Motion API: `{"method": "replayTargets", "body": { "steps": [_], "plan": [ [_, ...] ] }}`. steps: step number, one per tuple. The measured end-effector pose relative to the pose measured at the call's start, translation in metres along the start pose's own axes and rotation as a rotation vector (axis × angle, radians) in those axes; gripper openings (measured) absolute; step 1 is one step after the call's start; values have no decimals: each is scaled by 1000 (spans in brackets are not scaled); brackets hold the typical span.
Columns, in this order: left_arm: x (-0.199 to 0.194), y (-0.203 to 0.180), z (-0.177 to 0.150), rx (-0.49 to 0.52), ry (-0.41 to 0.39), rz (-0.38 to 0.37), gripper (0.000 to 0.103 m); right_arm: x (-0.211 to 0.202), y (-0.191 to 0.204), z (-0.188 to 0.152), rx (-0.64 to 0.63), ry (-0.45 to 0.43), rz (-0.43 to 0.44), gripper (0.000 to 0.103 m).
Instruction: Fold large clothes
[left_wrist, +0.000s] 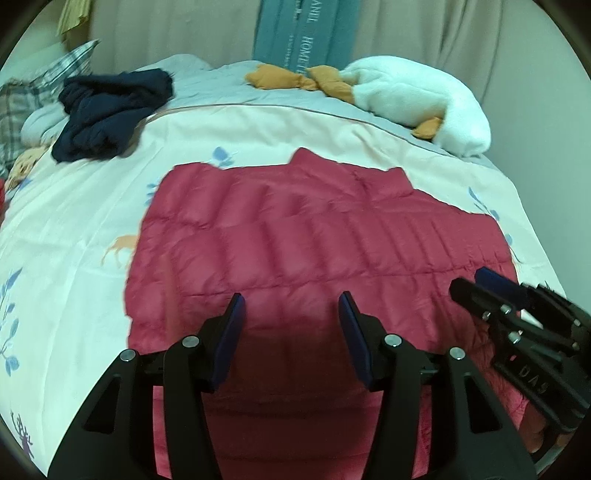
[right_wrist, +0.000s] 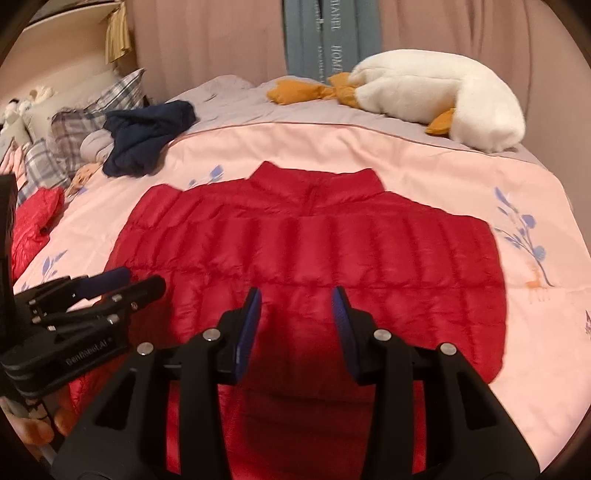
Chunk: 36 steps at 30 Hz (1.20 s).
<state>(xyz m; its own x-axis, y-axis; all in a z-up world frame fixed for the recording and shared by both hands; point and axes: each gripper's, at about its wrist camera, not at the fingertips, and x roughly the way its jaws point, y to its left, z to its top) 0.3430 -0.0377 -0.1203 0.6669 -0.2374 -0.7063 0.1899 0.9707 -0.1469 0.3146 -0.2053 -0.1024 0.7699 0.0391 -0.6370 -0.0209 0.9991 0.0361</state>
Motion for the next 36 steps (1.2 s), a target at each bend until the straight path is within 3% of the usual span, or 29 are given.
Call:
{"method": "replayTargets", "body": {
  "steps": [6,13,19,25,36],
  "plan": [
    [28,-17,-4,69,77,31,53,35,-14,-15,34,161,-24,47],
    [37,-16,-3,86,123,44,54,25,-11,-15,44,126,-16,48],
    [17,-9,-5,80,74,45,54,-3,-20,-13,17,23,-72,48],
    [27,2,-9,77,105,76,54,22,-40,-19,86,119,-70,50],
    [34,5,-10,58,118,76,56,23,-35,-24,60,118,-78,52]
  ]
}}
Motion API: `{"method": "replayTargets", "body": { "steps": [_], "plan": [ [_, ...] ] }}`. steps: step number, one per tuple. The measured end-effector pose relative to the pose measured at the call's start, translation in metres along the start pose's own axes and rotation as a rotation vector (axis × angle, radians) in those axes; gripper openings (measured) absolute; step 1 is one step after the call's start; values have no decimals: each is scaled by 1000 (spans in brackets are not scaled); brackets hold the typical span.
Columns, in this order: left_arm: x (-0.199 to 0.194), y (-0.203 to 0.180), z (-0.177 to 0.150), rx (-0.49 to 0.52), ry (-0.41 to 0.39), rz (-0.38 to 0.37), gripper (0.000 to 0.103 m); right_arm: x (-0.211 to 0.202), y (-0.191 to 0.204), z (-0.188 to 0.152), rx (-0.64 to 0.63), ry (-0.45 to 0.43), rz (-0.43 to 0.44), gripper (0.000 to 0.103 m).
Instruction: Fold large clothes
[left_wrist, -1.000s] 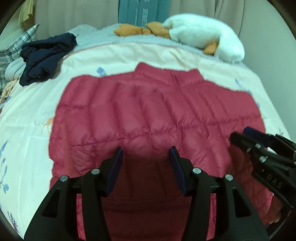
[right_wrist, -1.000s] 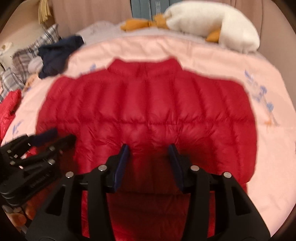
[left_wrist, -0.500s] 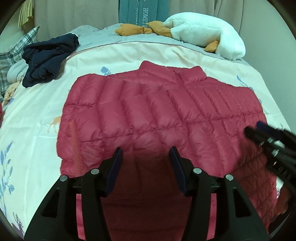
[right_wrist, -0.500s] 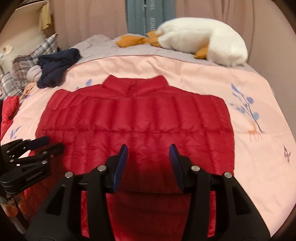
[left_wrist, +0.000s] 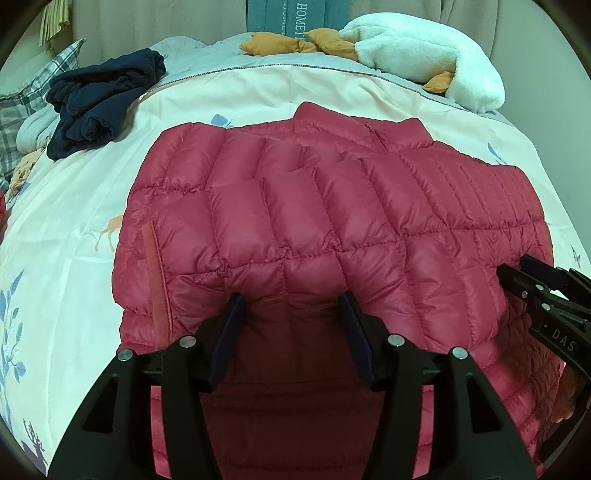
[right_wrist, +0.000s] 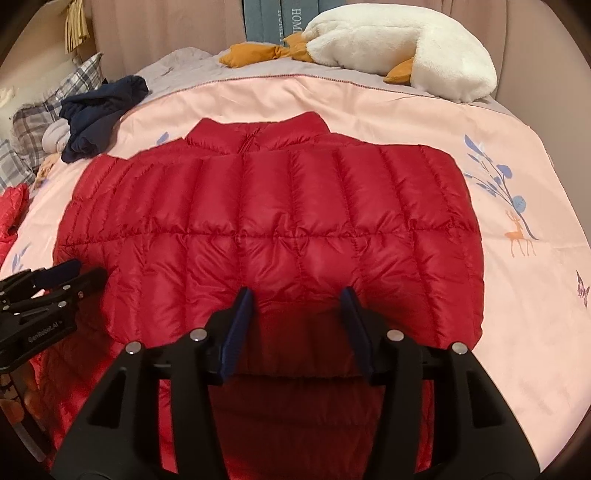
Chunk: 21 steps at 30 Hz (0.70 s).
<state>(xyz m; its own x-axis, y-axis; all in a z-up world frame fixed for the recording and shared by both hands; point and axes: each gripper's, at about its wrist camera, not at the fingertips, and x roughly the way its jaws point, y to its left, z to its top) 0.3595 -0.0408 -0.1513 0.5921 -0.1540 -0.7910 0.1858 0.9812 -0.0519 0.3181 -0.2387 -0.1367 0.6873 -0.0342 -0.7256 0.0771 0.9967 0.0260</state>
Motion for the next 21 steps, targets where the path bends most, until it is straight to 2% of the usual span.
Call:
{"method": "replayTargets", "body": {
  "steps": [7,13,17,21],
  "plan": [
    [-13,8,-3,-38,-13,-17,58,-28,5,-6,-37,-63,14,56],
    [-30,14,-11,-66,-25,-34,61,-52,9,-20,-31,-87,51,70],
    [-52,14,-19,-71,-59,-44,74,-77,7,-40,-11,-108,74,80],
    [-83,16,-36,-81,-87,-96,78,-103,4,-59,20,-117,109,87]
  ]
}}
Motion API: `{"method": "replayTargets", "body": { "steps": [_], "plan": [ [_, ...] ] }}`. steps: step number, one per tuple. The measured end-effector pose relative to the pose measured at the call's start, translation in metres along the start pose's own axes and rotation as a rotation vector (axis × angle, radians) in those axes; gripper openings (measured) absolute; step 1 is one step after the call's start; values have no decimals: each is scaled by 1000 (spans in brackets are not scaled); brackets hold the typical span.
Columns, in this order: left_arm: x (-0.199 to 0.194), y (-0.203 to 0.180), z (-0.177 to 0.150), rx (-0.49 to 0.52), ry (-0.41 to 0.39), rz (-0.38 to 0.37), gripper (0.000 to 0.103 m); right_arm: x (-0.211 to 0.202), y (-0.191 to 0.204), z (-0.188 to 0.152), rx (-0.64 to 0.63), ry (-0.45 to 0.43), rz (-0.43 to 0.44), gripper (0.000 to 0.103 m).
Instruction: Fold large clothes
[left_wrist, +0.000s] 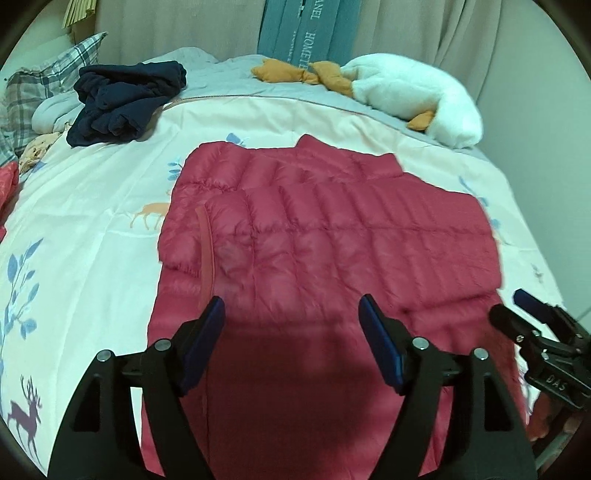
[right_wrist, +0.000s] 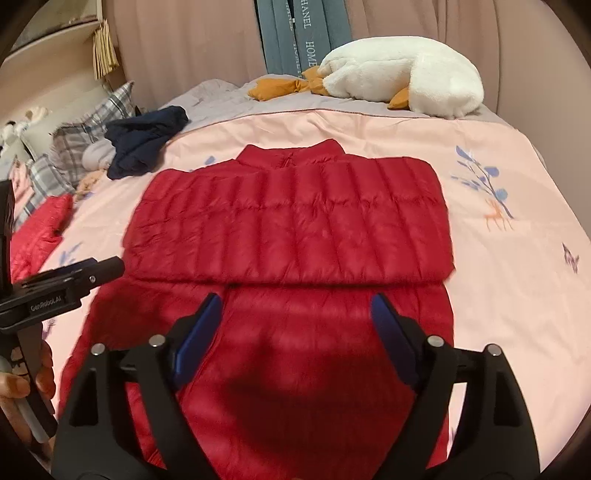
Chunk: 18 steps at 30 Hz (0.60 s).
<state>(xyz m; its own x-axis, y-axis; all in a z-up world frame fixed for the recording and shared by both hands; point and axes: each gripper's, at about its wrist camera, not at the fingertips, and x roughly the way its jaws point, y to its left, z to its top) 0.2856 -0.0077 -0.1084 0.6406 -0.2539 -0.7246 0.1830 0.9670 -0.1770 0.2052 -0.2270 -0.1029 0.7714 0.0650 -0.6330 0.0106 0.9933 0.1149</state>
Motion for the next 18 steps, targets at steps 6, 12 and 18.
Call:
{"method": "replayTargets", "body": {
  "steps": [6,12,18],
  "plan": [
    [-49,3,-32,-21,-9,-54,97,-51,-5,-25,80,-13,96,98],
    [-92,14,-62,-55,-41,-98,102,-90,-15,-60,134,1,129,101],
    [-121,37,-101,-85,-33,-102,102,-108,-40,-101,223,48,126,101]
  ]
}}
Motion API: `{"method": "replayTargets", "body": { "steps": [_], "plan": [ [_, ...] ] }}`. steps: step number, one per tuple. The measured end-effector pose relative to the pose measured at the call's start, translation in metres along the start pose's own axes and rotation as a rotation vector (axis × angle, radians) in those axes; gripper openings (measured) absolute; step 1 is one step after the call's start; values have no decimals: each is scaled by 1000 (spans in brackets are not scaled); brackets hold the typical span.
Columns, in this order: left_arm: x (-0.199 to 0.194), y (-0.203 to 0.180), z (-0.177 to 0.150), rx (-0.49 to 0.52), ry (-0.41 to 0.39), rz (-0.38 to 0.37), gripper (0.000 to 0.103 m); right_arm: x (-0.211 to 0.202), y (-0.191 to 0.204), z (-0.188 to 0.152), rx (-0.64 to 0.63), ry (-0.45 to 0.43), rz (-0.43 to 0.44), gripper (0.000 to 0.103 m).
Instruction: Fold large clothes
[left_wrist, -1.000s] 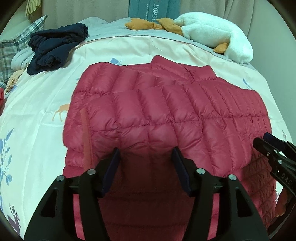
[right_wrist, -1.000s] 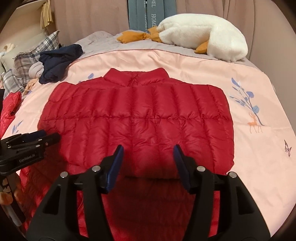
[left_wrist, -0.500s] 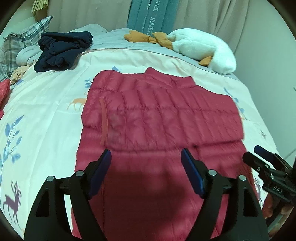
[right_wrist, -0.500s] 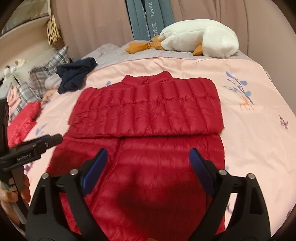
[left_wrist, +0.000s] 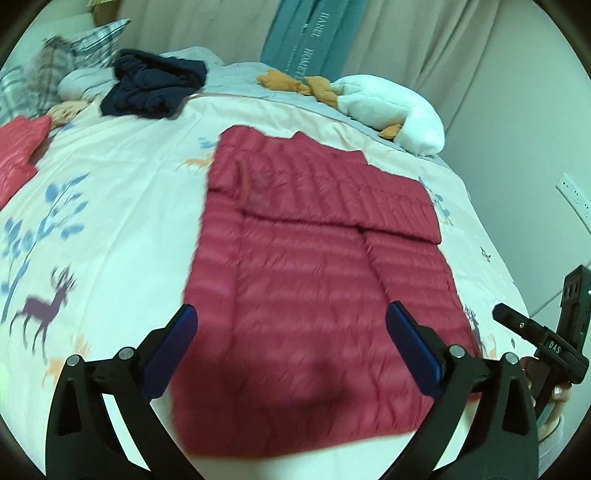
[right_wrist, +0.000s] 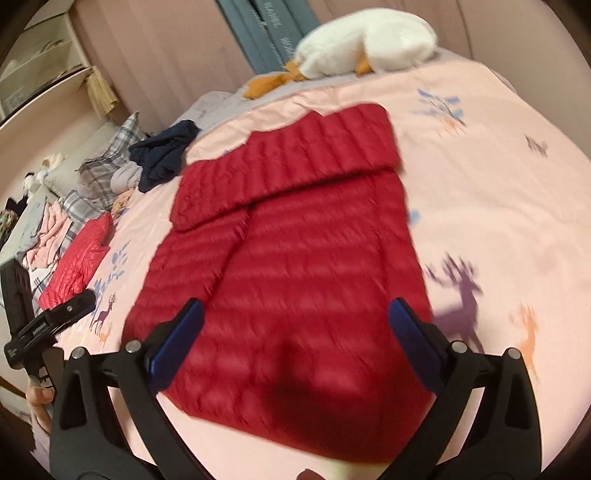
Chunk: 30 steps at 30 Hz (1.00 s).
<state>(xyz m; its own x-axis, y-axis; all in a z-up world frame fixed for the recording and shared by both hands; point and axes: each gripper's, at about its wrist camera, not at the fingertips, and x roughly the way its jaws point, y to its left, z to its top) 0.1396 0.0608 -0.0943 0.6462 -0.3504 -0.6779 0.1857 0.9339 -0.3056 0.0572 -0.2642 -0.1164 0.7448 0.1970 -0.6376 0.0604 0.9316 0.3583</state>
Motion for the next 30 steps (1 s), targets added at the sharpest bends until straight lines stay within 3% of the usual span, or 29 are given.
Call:
{"method": "replayTargets", "body": {
  "steps": [10,23,30],
  "plan": [
    [-23,84,-56,-275,44,-30,102,-8,-52,-39,180,45,-7,101],
    [-7,96,-74,-329,114,-159,102,-8,-80,-59,261,80,4,101],
    [5,104,-77,-357,157,-170,102,0,-79,-56,260,89,12,101]
  ]
}}
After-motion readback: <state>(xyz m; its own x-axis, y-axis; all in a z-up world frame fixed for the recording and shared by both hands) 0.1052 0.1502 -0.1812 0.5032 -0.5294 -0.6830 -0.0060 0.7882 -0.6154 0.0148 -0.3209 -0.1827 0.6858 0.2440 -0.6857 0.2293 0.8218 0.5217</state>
